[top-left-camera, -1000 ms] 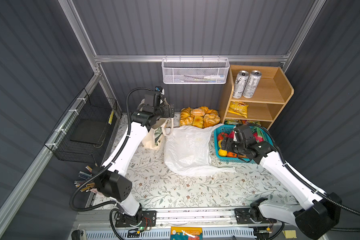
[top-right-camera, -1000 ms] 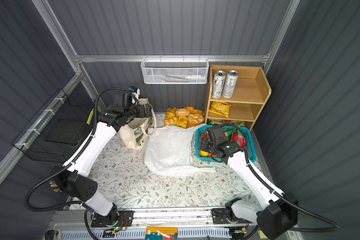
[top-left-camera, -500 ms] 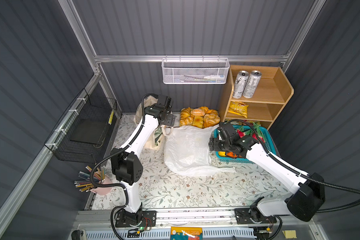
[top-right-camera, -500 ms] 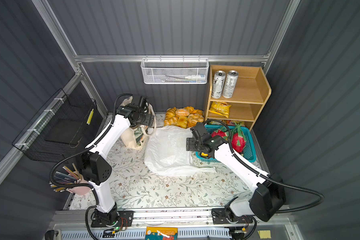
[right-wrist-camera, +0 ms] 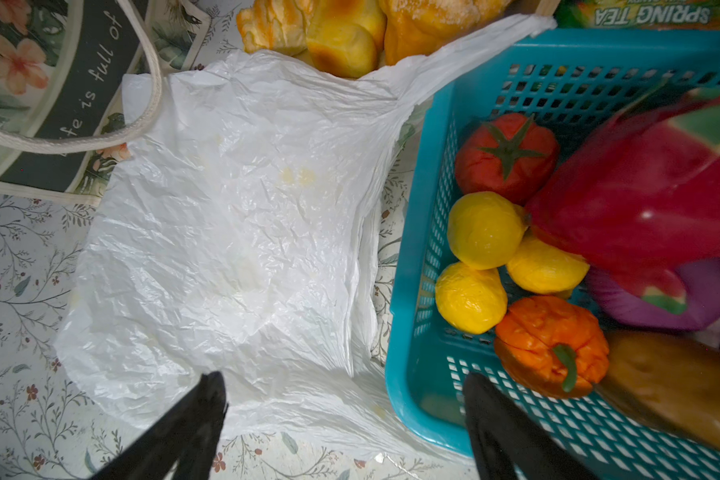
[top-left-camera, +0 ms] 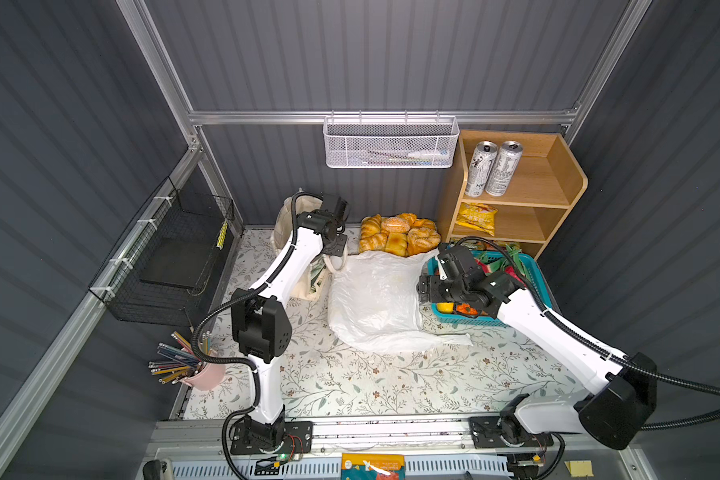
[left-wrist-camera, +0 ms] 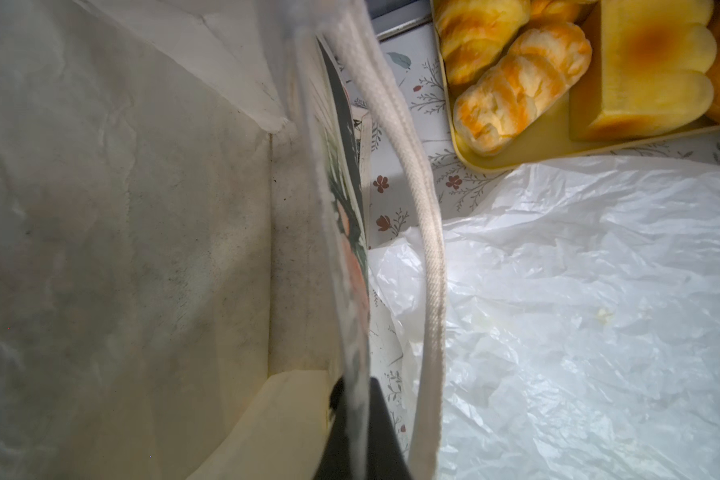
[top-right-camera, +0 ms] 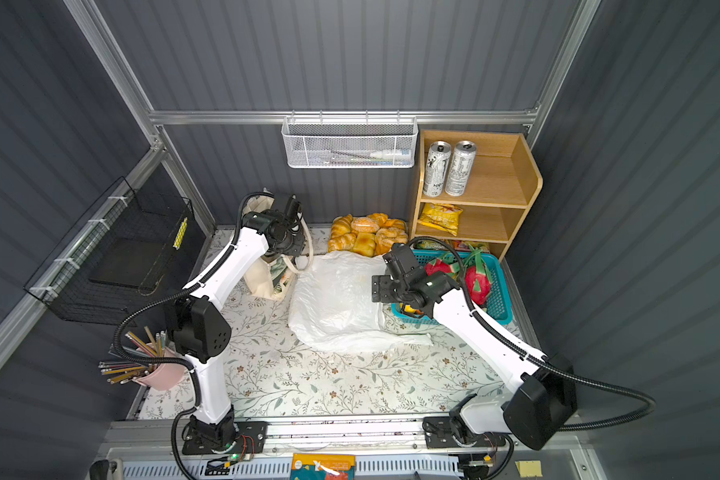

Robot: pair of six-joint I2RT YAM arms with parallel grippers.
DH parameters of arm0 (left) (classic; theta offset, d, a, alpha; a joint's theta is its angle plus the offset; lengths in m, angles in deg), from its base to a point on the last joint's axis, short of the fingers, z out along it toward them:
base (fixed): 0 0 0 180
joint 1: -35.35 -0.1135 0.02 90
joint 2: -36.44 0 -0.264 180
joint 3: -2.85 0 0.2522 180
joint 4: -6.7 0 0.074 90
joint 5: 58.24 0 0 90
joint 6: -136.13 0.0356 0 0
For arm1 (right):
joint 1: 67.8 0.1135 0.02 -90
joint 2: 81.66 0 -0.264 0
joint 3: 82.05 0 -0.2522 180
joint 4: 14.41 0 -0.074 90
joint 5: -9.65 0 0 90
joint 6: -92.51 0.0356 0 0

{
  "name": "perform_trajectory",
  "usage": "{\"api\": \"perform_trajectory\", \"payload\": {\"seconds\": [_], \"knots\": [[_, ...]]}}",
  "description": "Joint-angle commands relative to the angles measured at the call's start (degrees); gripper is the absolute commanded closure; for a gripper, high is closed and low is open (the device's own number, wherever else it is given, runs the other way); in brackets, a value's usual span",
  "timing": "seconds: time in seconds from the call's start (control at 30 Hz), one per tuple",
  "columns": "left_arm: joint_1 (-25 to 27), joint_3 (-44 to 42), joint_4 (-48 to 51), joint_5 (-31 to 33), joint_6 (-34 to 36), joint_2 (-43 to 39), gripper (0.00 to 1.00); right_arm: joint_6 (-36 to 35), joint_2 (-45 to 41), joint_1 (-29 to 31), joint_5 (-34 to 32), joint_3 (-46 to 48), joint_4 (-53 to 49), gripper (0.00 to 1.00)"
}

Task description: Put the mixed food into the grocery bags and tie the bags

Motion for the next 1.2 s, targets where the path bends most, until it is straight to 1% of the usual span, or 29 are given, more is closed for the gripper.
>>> {"api": "perform_trajectory", "payload": {"seconds": [0.0,0.17,0.4,0.5,0.53,0.57,0.6,0.7,0.77,0.8,0.9,1.0,1.07,1.17], "knots": [[0.5,-3.58,2.83,-4.85,-2.99,-7.38,1.0,-0.77,-0.09,0.17,3.78,-3.2,-0.76,0.11],[1.81,-12.98,2.83,-8.84,-6.99,-16.04,1.0,-0.88,1.38,0.66,5.91,-6.06,-0.23,0.12],[8.13,-22.72,1.45,-10.62,-13.6,-24.41,1.0,-1.41,3.7,0.98,6.73,-9.28,-0.3,0.12],[10.72,-26.04,-0.82,-11.09,-15.51,-25.48,1.0,-1.23,4.54,0.96,7.23,-9.82,-0.22,0.12],[10.96,-26.76,-1.39,-11.37,-15.76,-25.33,0.96,-1.13,4.78,1.03,7.61,-9.96,-0.06,0.12],[11.05,-27.11,-1.9,-12.06,-15.86,-24.85,0.72,-0.89,4.98,0.96,8.15,-10.13,0.05,0.13],[11.05,-26.99,-2.29,-12.56,-15.66,-24.48,0.57,-0.85,5.36,0.96,8.76,-10.47,0.04,0.13],[11.05,-23.93,-3.76,-11.88,-15.23,-24.73,0.28,-0.68,6.39,1.32,9.78,-12.21,-0.26,0.14],[11.05,-20.41,-4.64,-10.77,-14.83,-25.55,0.16,-0.83,7.3,1.8,10.12,-13.98,-0.85,0.15],[10.99,-17.92,-4.52,-9.7,-14.54,-25.85,0.12,-0.86,7.86,2.2,10.0,-15.16,-1.31,0.15],[10.8,-11.39,-3.9,-5.72,-13.27,-26.41,0.04,-0.92,9.86,3.57,9.88,-18.64,-2.23,0.15],[9.05,-7.7,-2.33,-0.38,-11.22,-26.61,0.02,-0.88,13.53,5.53,9.97,-24.06,-3.31,0.15],[5.17,-8.21,-1.79,1.86,-10.43,-27.27,0.01,-1.44,16.83,7.47,10.28,-29.03,-4.49,0.16],[-3.83,-13.24,-2.96,0.36,-10.17,-30.01,0.0,-2.58,23.07,10.62,9.78,-37.94,-7.42,0.14]]}}
